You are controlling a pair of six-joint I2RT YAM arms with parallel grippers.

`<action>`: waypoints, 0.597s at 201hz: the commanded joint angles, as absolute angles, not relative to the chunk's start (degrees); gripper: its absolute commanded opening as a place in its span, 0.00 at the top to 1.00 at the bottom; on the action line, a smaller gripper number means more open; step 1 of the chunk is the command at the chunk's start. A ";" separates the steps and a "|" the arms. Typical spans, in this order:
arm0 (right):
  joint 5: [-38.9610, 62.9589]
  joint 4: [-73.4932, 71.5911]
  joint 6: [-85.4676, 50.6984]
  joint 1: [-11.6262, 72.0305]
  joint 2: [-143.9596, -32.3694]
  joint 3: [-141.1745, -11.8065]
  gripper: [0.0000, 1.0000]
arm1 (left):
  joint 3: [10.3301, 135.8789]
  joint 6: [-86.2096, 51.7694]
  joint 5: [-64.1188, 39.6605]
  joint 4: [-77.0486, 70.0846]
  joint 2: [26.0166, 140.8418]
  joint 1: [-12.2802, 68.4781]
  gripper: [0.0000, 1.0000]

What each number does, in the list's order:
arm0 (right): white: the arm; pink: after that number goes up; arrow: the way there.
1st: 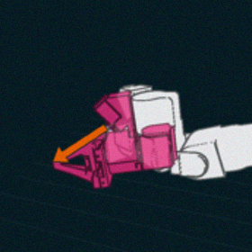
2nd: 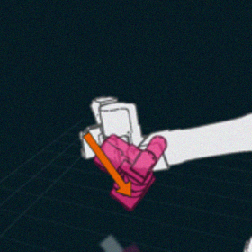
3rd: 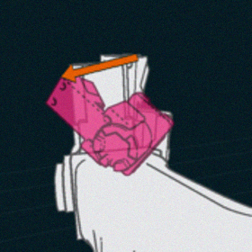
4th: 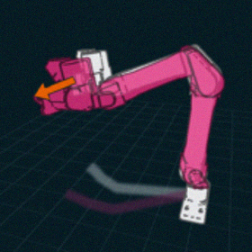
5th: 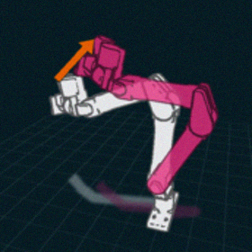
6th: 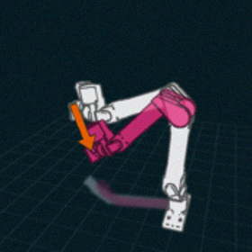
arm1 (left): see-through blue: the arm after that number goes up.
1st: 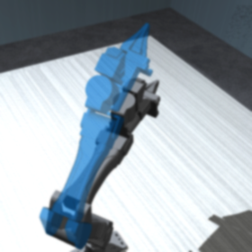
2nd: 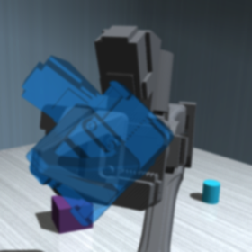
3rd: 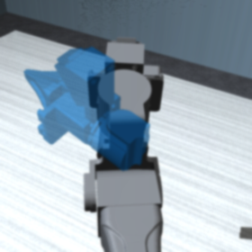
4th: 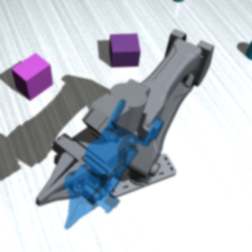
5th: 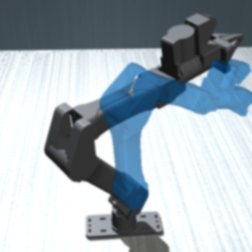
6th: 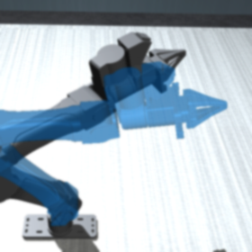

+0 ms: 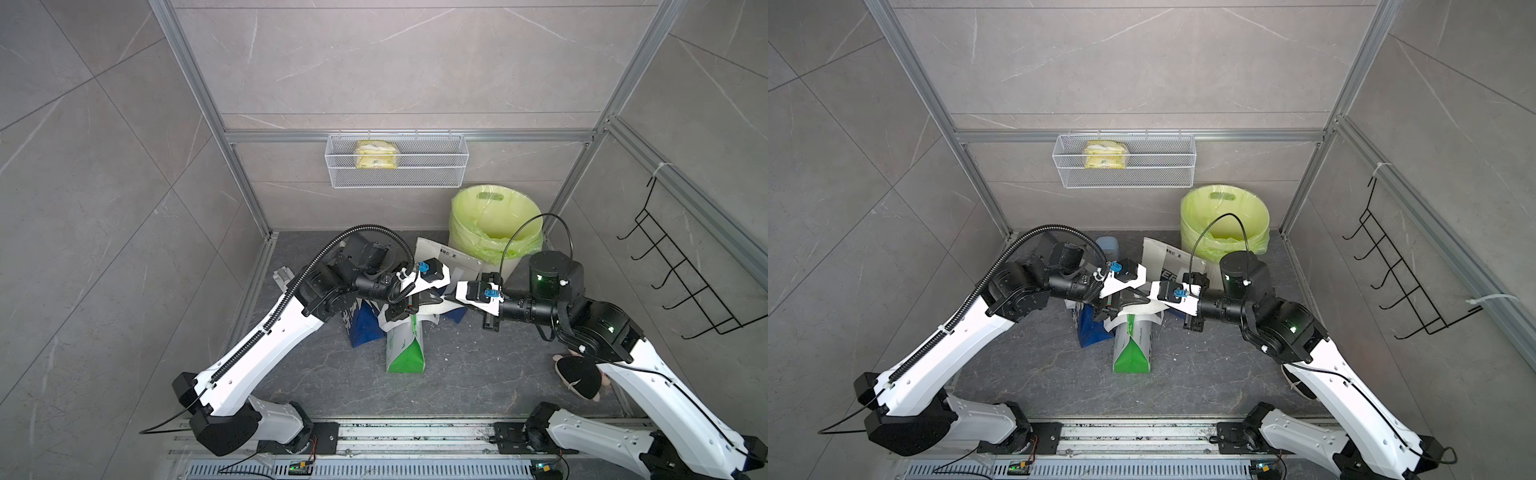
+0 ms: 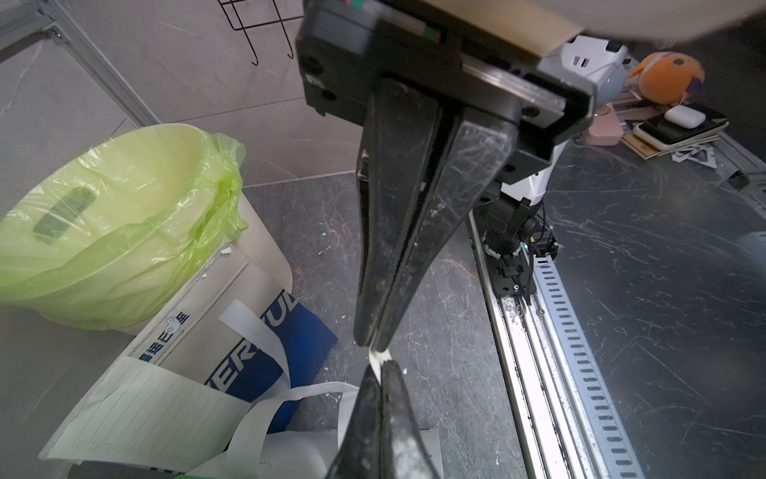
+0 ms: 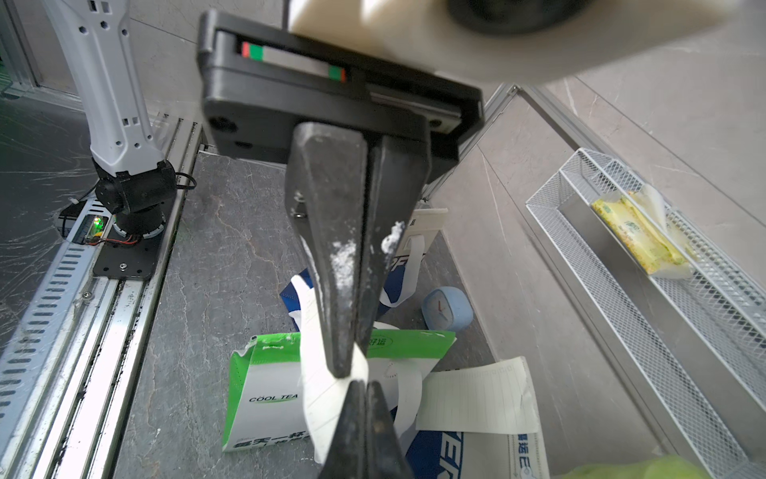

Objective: Shred takeout receipts and throw away
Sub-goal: Shred the takeout receipt.

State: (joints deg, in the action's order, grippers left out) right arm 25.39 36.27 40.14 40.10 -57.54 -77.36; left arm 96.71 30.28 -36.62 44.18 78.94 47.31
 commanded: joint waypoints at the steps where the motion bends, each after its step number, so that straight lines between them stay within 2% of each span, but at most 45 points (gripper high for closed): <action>1: 25.03 33.45 42.01 39.91 -54.25 -73.71 1.00 | 97.85 24.98 -47.28 37.17 78.58 43.31 1.00; 60: 25.97 32.22 42.56 39.90 -50.16 -70.58 1.00 | 96.57 21.16 -49.11 31.62 79.18 40.87 1.00; 80: 26.63 32.55 41.30 39.90 -49.05 -70.23 1.00 | 95.17 18.86 -46.39 27.41 78.52 40.03 1.00; 107: 27.02 32.31 37.72 39.90 -45.86 -69.67 1.00 | 92.13 15.98 -35.60 20.66 77.43 39.25 1.00; 120: 26.28 32.12 36.08 39.95 -44.34 -69.30 1.00 | 91.79 15.64 -34.04 19.70 77.52 39.21 1.00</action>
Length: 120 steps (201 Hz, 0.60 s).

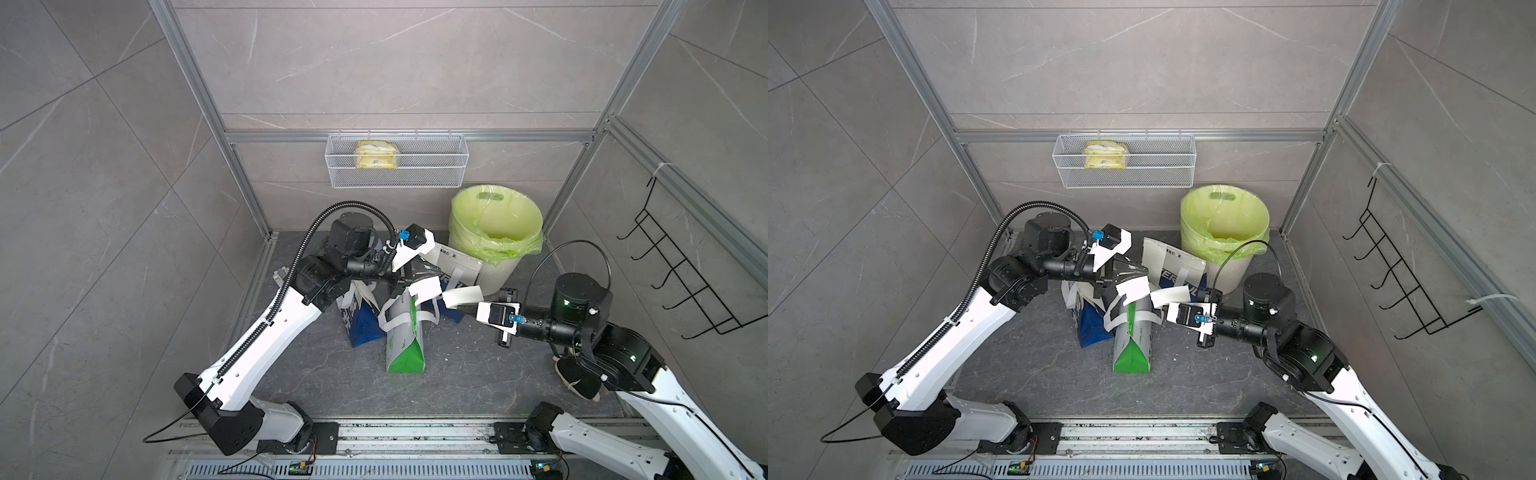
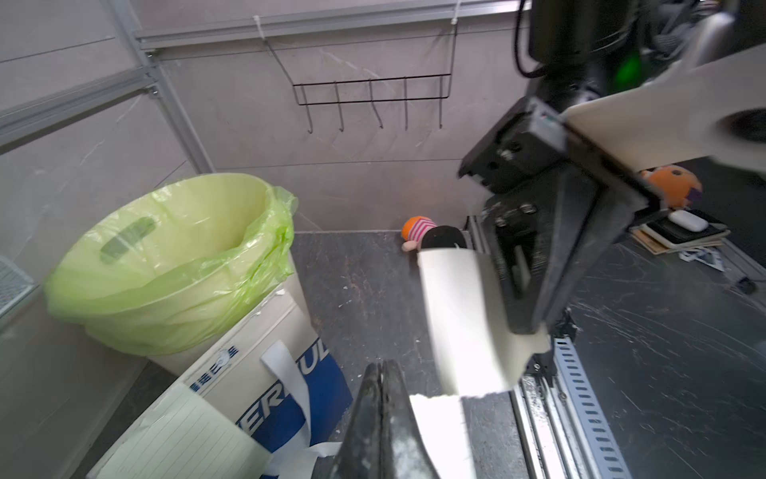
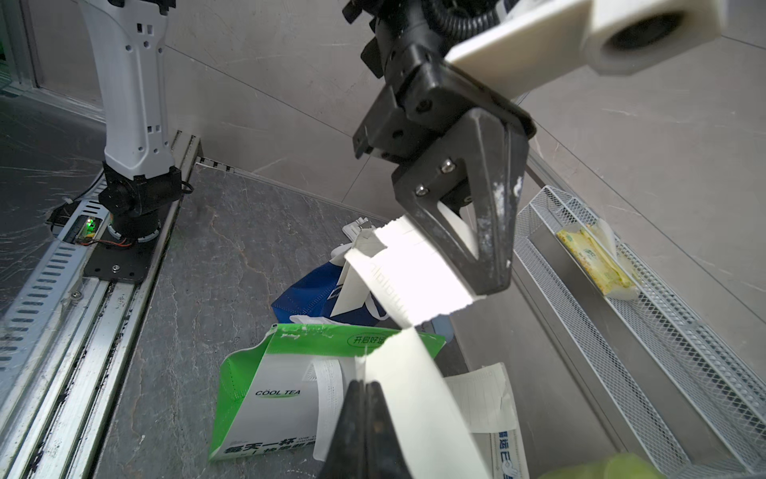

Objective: Shred takeout receipts and throw away
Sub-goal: Shred the takeout receipt.

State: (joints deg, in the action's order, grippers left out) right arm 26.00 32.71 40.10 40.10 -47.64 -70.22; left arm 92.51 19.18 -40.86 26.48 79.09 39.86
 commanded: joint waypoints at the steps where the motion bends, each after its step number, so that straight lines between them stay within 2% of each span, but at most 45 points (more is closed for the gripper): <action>1: 26.19 32.14 36.01 39.92 -44.23 -69.28 1.00 | 91.78 15.56 -33.94 19.56 77.52 39.20 1.00; 38: 25.16 31.16 29.82 39.90 -43.18 -69.95 1.00 | 89.31 11.76 -31.25 13.55 76.33 39.21 1.00; 100: 26.68 7.56 7.18 39.91 -44.75 -65.25 1.00 | 79.63 -9.84 -34.68 -11.59 73.68 39.23 1.00; 120: 31.45 3.16 2.80 39.90 -46.49 -65.88 1.00 | 79.27 -15.72 -37.51 -16.44 73.98 39.28 1.00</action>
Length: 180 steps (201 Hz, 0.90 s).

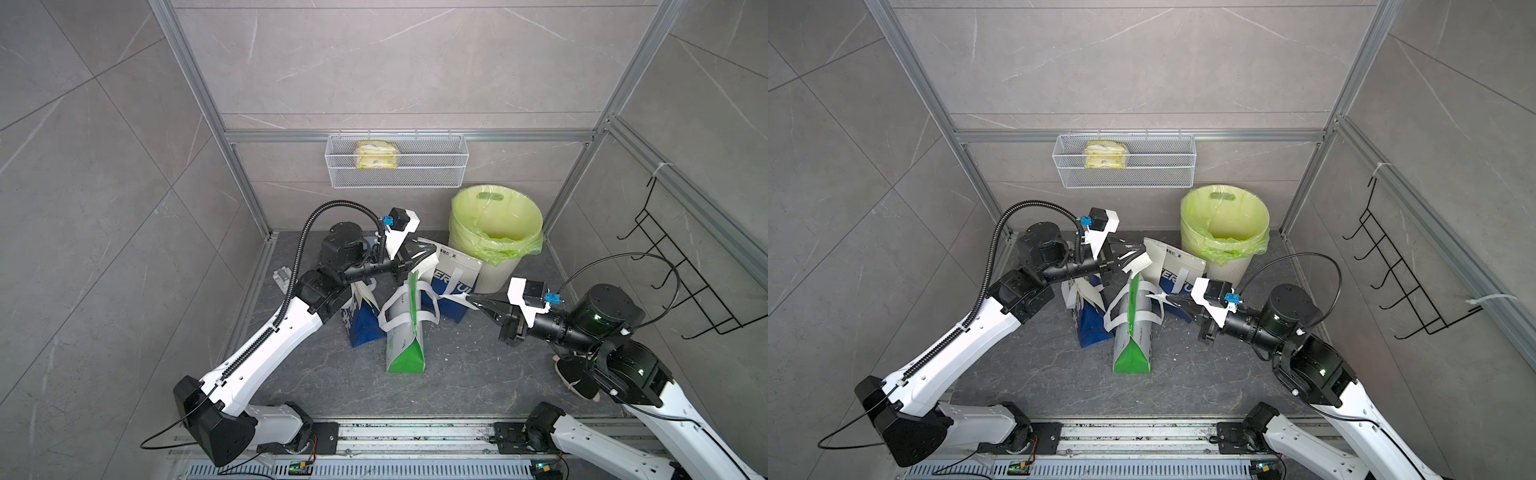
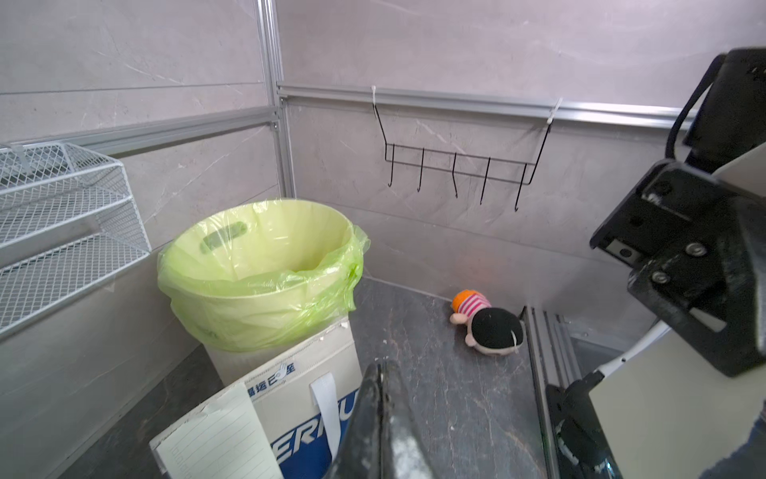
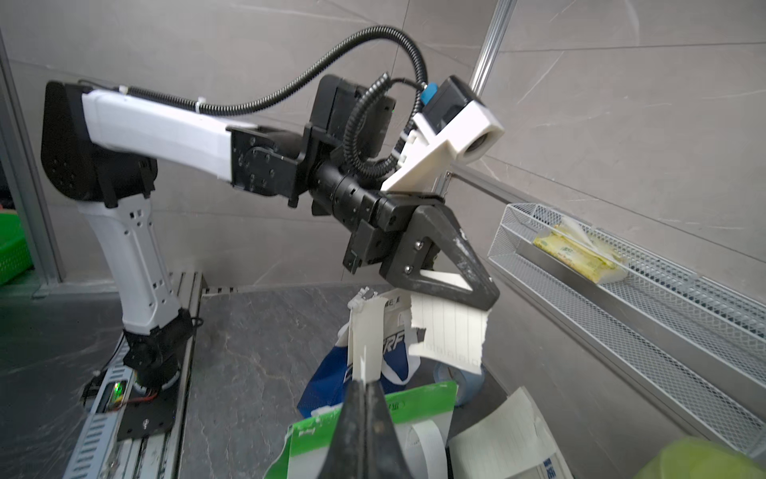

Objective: Shred takeout receipts and throw away
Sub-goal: Shred the takeout receipt.

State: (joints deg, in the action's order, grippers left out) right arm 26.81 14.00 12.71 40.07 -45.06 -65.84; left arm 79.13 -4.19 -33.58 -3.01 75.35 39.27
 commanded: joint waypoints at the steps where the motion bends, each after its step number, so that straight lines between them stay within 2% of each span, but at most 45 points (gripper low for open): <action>1: 31.68 3.07 2.59 39.90 -46.62 -66.03 1.00 | 79.23 -16.08 -37.65 -16.70 74.04 39.28 1.00; 20: 34.70 3.99 -0.04 39.91 -49.34 -69.29 1.00 | 79.65 -20.33 -40.93 -20.15 74.26 39.34 1.00; 70: 31.22 3.89 0.38 39.89 -52.44 -71.40 1.00 | 80.86 -23.30 -49.02 -22.65 74.51 41.10 1.00; 153: 19.69 0.03 0.20 39.83 -53.44 -69.80 1.00 | 79.30 -25.70 -47.99 -24.35 74.42 42.62 1.00; 180: 21.24 0.20 -0.28 39.90 -54.24 -70.20 1.00 | 78.98 -27.64 -48.14 -26.56 75.01 43.12 1.00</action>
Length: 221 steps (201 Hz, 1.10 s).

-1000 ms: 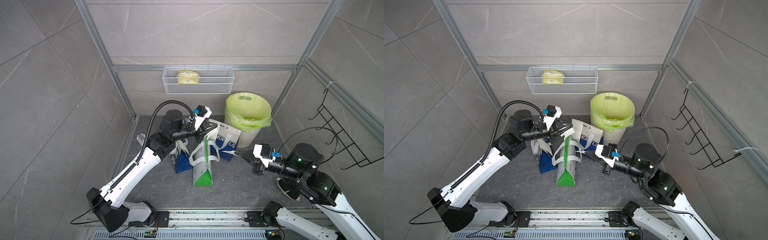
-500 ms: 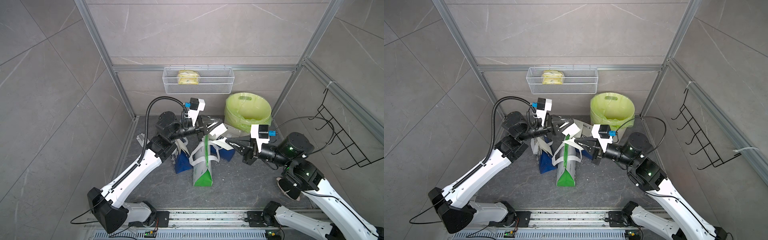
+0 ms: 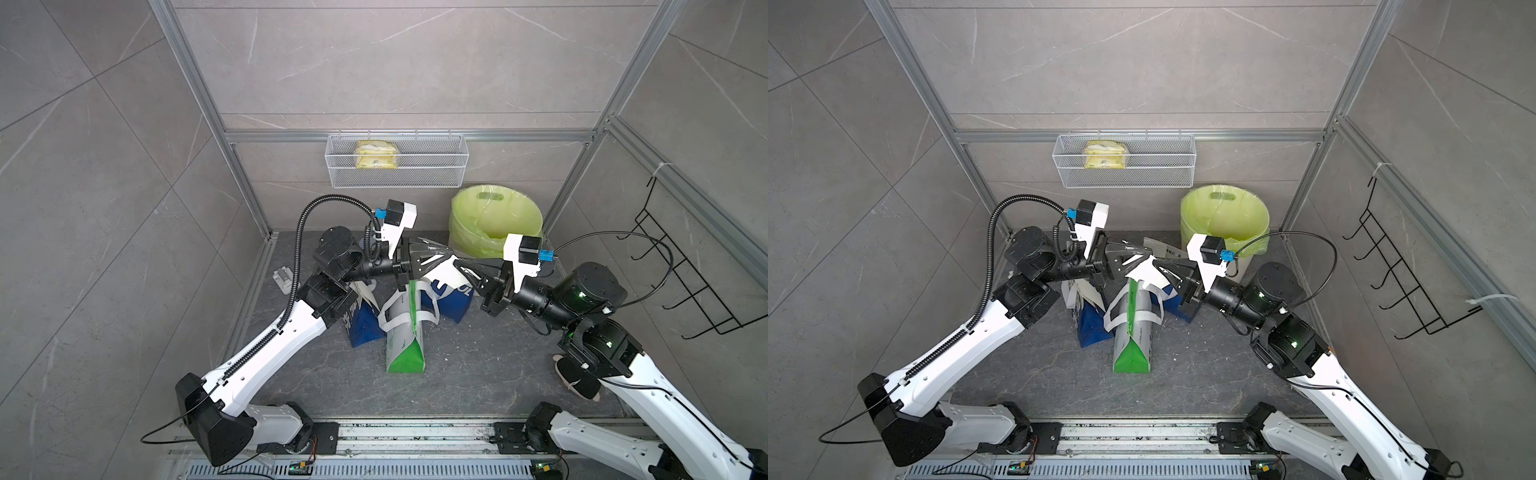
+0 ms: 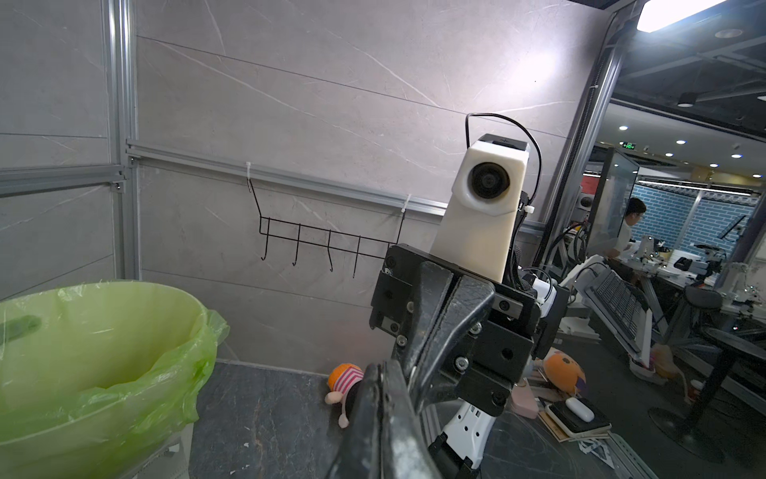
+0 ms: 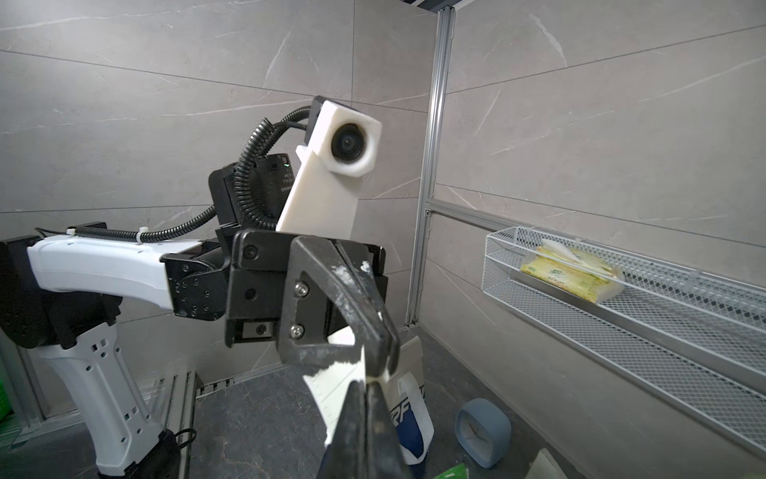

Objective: Shred takeout receipts and throw away
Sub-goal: Shred the takeout receipt.

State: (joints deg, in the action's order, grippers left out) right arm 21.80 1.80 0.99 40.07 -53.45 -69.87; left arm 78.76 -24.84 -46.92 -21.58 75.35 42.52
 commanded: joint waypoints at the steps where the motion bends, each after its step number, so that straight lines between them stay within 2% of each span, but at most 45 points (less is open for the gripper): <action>1: 21.39 0.28 -0.27 39.86 -54.28 -70.30 1.00 | 78.95 -27.71 -48.15 -26.55 74.99 43.14 1.00; 62: 25.86 0.09 1.04 39.84 -52.86 -69.18 1.00 | 79.96 -30.20 -49.57 -29.18 76.50 43.44 1.00; 93: 22.29 0.76 2.34 39.85 -51.20 -68.33 1.00 | 80.01 -29.14 -49.09 -27.51 76.55 43.43 1.00; 179: 22.71 1.48 2.02 39.85 -52.46 -69.55 1.00 | 80.68 -32.73 -50.27 -29.15 77.78 44.17 1.00; 221: 21.59 3.47 3.86 39.87 -52.67 -70.08 1.00 | 80.33 -36.90 -49.78 -31.94 78.11 44.21 0.93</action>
